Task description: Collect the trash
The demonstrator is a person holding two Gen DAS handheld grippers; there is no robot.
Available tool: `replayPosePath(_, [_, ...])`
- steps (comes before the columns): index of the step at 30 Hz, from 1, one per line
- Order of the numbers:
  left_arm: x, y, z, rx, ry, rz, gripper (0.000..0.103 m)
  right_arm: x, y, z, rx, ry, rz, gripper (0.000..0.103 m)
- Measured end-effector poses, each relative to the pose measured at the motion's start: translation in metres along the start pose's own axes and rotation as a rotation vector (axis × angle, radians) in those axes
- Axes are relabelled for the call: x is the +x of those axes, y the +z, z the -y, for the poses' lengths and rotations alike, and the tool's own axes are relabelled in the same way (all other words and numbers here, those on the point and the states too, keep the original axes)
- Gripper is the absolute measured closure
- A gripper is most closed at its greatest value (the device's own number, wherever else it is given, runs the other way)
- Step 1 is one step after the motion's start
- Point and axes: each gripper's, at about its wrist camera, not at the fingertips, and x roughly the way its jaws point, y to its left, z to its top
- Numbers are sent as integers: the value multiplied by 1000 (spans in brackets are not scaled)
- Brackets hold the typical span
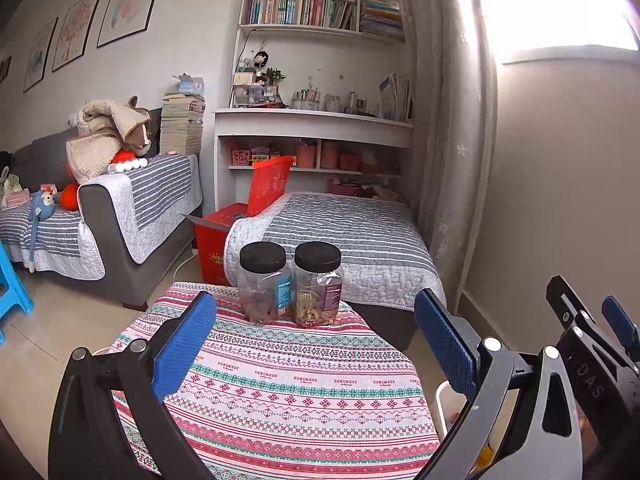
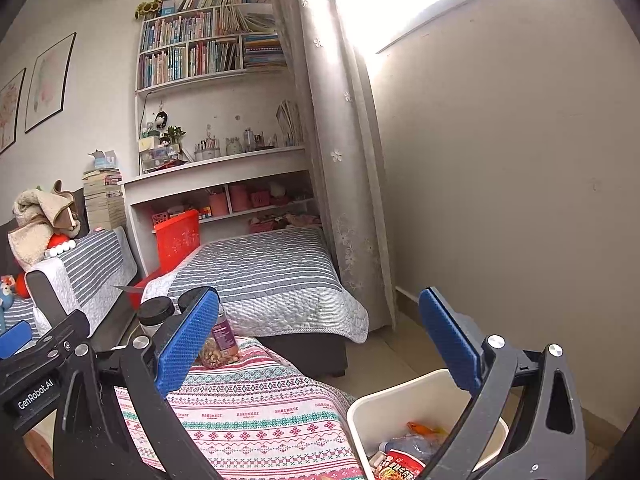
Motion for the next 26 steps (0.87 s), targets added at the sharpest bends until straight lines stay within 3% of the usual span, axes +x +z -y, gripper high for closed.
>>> replayPosePath(8, [1,-1,3,-7,-16,13,8,0,-2,3,0,-8,-1,7])
replayPosePath(11, [1,-1,5,-1,-17,24,12,1,-2,3,-2,-15,-7,7])
replayPosePath(13, [1,-1,6,3,-21,22,22,1,-2,3,-2,-17,-9,7])
replayPosePath(17, [3,-1,7,-3,-30,15,23,0,-2,4,-4,-19,-10,7])
replayPosePath(22, [3,2,6,-10,1,20,7,1,-2,4,-4,-19,-11,7])
replayPosePath(26, [2,2,7,-1,13,19,6,2,-2,4,-6,-22,-14,7])
